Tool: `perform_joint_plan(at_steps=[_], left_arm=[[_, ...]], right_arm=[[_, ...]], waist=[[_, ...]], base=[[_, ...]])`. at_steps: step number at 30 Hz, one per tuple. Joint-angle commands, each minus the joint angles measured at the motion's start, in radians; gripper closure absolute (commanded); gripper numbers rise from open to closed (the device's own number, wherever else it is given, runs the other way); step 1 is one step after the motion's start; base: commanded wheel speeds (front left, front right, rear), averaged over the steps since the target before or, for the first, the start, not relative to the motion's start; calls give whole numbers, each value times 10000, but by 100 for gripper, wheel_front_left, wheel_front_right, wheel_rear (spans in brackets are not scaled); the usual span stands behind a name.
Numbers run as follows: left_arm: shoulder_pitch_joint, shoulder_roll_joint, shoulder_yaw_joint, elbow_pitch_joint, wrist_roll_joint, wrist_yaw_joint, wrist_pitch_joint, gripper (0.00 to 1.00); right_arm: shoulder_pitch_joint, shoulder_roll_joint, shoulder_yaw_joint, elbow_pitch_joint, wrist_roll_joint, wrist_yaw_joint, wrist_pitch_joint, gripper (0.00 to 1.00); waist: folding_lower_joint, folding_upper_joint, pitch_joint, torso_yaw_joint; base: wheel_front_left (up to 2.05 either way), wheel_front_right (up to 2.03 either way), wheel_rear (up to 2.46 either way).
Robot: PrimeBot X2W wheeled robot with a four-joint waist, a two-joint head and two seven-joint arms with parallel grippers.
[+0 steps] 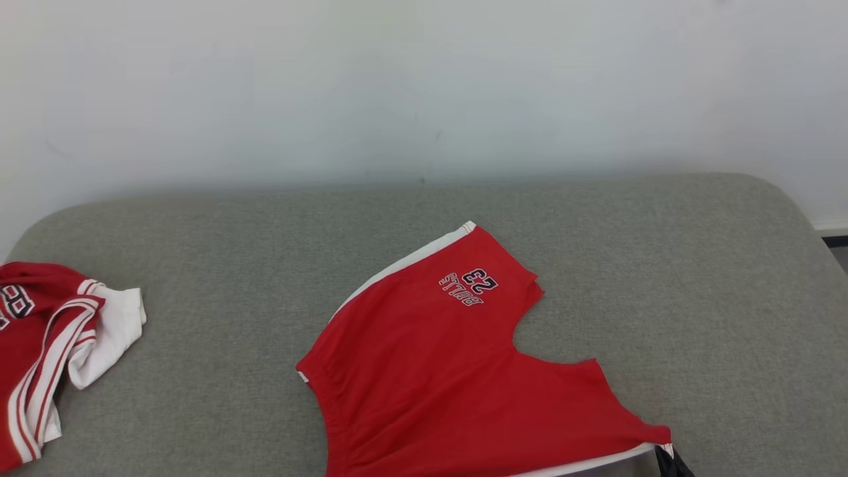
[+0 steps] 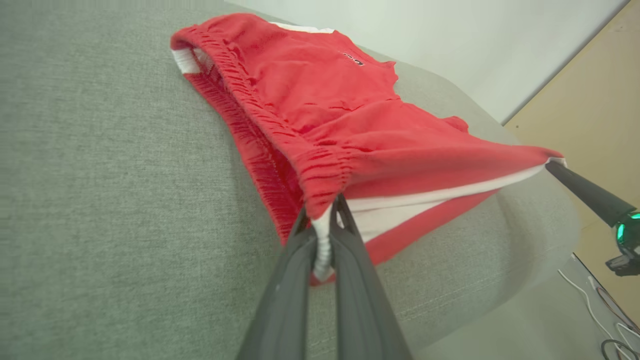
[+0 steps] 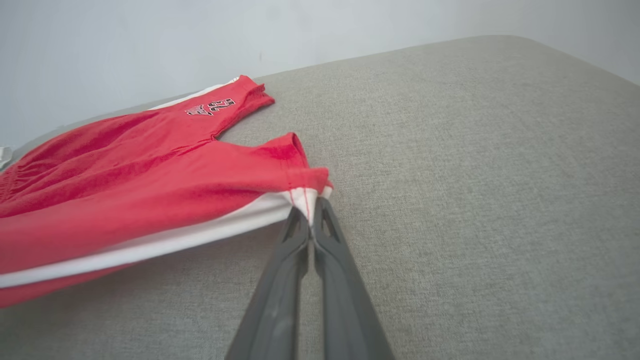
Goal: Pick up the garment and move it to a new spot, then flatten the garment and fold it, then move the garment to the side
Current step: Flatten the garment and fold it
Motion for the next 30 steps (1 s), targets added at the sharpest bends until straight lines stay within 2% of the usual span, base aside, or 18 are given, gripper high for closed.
perform_joint_plan(at_steps=[1, 7, 13, 23, 30], left_arm=[[53, 45, 141, -67, 117, 29, -32, 100], [-524, -194, 570, -688, 351, 27, -33, 100], [-1708, -561, 1172, -949, 617, 27, -32, 100], [-3823, -1314, 1448, -630, 960, 26, -32, 100], [-4872, -1718, 1534, -261, 1101, 26, -32, 100]], right_arm=[[-38, -72, -72, -98, -45, -24, -6, 100], [-942, -99, 133, -343, -57, -22, -5, 100], [-2950, -314, 401, 122, -285, -22, -6, 100], [-6630, -892, 856, 2123, -757, -22, -5, 100], [-8934, -1175, 1409, 3631, -1116, -22, -5, 100]], waist=[[3, 3, -41, 214], [3, 3, 478, 597], [3, 3, 1661, 1112], [3, 3, 3405, 1988], [3, 3, 4415, 2347]], base=[[0, 0, 0], [0, 0, 0], [0, 0, 0], [0, 0, 0], [0, 0, 0]])
